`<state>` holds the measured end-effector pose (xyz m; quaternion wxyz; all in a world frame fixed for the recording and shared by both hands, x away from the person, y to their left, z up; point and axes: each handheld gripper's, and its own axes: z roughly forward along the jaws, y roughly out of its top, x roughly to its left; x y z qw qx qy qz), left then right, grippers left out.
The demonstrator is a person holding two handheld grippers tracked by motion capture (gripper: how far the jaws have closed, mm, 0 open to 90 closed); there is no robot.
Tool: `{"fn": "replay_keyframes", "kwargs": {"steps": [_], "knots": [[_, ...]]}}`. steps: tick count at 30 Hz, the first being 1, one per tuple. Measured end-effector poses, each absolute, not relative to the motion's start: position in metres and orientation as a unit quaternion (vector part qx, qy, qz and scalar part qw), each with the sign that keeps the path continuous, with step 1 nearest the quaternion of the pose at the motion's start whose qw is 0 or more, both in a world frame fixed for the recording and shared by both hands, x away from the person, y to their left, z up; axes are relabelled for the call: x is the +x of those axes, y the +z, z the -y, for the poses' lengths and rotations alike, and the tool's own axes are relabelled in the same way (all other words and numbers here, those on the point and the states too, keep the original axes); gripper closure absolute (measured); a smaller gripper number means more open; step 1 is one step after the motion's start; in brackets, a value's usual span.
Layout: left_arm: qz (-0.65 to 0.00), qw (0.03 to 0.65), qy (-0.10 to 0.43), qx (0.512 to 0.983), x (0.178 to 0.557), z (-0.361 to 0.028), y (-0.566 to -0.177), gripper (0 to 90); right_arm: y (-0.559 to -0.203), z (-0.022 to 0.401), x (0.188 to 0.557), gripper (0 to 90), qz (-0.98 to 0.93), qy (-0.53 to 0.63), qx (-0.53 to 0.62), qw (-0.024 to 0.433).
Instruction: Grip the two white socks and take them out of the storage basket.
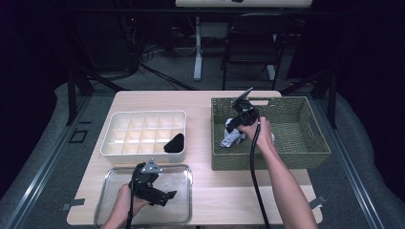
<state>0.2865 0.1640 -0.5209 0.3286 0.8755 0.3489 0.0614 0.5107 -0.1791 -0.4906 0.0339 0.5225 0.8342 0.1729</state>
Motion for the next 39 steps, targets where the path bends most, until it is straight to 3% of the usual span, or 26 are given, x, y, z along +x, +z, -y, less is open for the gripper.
{"fn": "replay_keyframes", "kwargs": {"steps": [9,18,39], "knots": [[-0.347,0.327,0.061,0.877,0.287,-0.164,-0.521,0.0,-0.500,0.172,0.514,40.8,-0.829,0.154,0.537,0.028],[-0.347,0.328,0.064,0.877,0.286,-0.165,-0.520,0.0,-0.501,0.172,0.511,67.3,-0.817,0.151,0.556,0.039],[-0.346,0.329,0.063,0.877,0.286,-0.163,-0.521,0.0,-0.473,0.189,0.491,69.2,-0.827,0.183,0.531,0.030]]}}
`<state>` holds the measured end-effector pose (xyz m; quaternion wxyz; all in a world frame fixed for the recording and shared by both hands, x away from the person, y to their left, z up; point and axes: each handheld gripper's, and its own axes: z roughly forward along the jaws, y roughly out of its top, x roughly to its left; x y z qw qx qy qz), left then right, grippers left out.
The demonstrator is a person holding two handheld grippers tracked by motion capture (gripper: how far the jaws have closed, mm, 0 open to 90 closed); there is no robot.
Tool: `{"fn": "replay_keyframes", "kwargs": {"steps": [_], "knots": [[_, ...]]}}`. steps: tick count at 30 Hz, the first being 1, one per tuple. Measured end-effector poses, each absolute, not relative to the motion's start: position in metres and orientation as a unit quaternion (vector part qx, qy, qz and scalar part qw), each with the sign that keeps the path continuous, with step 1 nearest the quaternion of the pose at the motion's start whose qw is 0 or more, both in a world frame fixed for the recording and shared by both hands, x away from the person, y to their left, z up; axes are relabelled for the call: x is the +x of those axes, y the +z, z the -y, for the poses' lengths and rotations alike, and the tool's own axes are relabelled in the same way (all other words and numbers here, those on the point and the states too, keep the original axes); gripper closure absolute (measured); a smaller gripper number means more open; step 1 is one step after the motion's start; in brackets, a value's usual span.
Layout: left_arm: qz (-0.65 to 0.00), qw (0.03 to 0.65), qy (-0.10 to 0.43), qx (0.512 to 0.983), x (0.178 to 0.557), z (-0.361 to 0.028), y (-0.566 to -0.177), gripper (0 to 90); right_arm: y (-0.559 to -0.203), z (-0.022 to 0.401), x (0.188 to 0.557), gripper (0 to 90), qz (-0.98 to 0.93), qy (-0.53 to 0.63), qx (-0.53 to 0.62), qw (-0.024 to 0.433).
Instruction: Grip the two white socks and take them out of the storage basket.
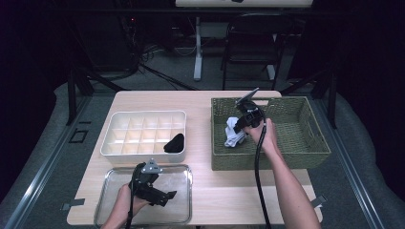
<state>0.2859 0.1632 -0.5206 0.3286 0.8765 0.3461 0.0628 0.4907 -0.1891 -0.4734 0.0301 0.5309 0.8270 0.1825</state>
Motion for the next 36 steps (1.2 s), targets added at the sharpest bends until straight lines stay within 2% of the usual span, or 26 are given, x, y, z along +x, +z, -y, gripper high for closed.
{"fn": "replay_keyframes", "kwargs": {"steps": [18,36], "knots": [[-0.346,0.327,0.063,0.877,0.286,-0.162,-0.521,0.0,-0.449,0.197,0.477,69.1,-0.842,0.173,0.510,0.017],[-0.344,0.323,0.061,0.879,0.286,-0.161,-0.522,0.0,-0.405,0.197,0.466,68.9,-0.855,0.166,0.489,0.039]]}}
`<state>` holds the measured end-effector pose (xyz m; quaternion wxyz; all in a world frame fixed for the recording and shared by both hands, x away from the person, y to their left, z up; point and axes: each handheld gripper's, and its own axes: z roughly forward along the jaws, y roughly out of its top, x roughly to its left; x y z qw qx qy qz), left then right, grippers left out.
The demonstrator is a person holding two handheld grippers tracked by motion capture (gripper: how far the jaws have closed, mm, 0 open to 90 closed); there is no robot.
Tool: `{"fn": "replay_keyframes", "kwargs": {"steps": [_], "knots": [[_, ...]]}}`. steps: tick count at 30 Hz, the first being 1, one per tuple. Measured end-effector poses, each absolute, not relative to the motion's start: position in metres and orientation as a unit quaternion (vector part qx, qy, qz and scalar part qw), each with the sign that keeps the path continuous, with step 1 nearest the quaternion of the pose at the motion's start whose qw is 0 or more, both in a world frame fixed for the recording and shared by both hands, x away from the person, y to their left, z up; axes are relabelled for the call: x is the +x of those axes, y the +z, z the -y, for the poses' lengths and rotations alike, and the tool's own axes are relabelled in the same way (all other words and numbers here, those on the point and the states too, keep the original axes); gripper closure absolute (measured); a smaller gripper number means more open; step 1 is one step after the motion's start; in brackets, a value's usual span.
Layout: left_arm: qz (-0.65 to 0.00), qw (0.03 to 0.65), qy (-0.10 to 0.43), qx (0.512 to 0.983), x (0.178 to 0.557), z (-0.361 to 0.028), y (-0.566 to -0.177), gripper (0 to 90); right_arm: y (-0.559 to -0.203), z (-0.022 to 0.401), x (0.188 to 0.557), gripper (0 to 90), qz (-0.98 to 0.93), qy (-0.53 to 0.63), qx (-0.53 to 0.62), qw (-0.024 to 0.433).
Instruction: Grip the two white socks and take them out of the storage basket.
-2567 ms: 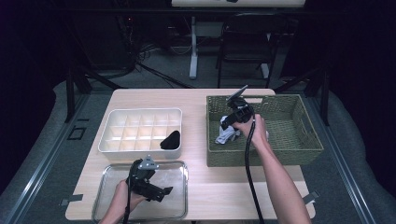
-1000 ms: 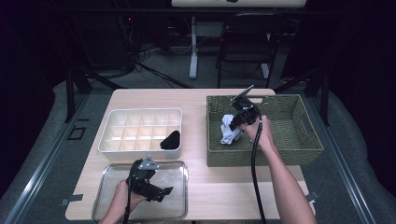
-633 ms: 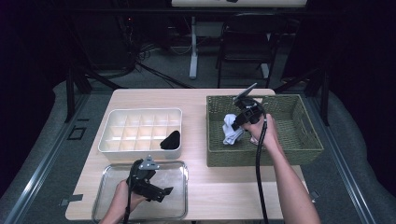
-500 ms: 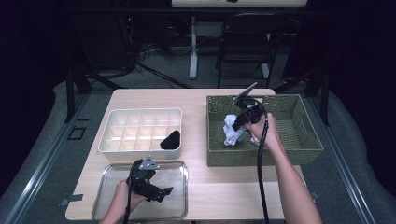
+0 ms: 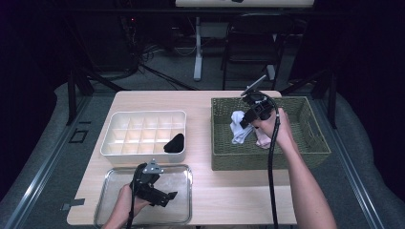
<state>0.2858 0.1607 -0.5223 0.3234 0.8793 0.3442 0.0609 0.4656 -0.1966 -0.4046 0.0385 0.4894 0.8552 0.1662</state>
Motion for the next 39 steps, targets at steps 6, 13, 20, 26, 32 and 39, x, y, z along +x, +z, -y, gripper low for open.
{"fn": "replay_keyframes", "kwargs": {"steps": [6,13,20,26,32,39], "knots": [[-0.344,0.322,0.061,0.880,0.286,-0.161,-0.523,0.0,-0.387,0.195,0.458,68.9,-0.862,0.169,0.476,0.045],[-0.344,0.322,0.059,0.880,0.286,-0.160,-0.523,0.0,-0.371,0.190,0.444,68.9,-0.866,0.177,0.465,0.056],[-0.344,0.321,0.059,0.881,0.286,-0.159,-0.524,0.0,-0.361,0.181,0.428,68.9,-0.874,0.181,0.448,0.060],[-0.344,0.320,0.059,0.881,0.286,-0.159,-0.524,0.0,-0.356,0.172,0.412,68.9,-0.880,0.188,0.431,0.061],[-0.343,0.319,0.059,0.881,0.286,-0.160,-0.524,0.0,-0.354,0.167,0.396,68.9,-0.886,0.186,0.419,0.065],[-0.343,0.318,0.061,0.882,0.286,-0.159,-0.524,0.0,-0.353,0.165,0.376,68.8,-0.890,0.196,0.407,0.064]]}}
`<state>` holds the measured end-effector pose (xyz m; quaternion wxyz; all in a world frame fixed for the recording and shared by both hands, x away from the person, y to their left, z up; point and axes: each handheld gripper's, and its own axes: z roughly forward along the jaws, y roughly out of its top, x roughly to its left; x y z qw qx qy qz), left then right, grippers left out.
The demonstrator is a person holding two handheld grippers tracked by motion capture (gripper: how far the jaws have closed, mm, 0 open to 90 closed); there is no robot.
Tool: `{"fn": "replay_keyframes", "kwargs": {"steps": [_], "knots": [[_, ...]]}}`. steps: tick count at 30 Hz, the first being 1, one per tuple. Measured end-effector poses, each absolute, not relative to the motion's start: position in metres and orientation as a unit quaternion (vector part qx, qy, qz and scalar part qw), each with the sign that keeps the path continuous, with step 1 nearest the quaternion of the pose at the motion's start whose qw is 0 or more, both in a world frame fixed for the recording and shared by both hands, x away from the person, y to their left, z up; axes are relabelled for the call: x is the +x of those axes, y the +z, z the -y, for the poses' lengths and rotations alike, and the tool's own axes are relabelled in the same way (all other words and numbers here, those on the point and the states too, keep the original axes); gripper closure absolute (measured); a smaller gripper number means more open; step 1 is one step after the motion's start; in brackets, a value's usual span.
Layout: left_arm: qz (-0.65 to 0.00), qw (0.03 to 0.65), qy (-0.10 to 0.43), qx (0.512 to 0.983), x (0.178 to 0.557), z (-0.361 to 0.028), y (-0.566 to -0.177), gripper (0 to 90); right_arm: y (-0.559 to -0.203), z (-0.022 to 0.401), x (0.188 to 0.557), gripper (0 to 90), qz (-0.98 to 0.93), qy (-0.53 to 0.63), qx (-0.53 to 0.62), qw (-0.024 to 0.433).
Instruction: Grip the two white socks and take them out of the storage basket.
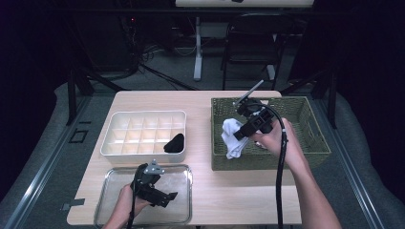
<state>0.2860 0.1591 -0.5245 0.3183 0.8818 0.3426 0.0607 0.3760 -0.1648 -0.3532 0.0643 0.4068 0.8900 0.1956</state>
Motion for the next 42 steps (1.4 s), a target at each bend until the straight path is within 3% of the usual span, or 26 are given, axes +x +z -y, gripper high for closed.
{"fn": "replay_keyframes", "kwargs": {"steps": [23,42], "knots": [[-0.343,0.317,0.062,0.882,0.285,-0.157,-0.525,0.0,-0.373,0.151,0.313,68.4,-0.913,0.197,0.353,0.046],[-0.341,0.315,0.062,0.883,0.284,-0.157,-0.525,0.0,-0.439,0.139,0.302,68.1,-0.921,0.172,0.349,-0.016]]}}
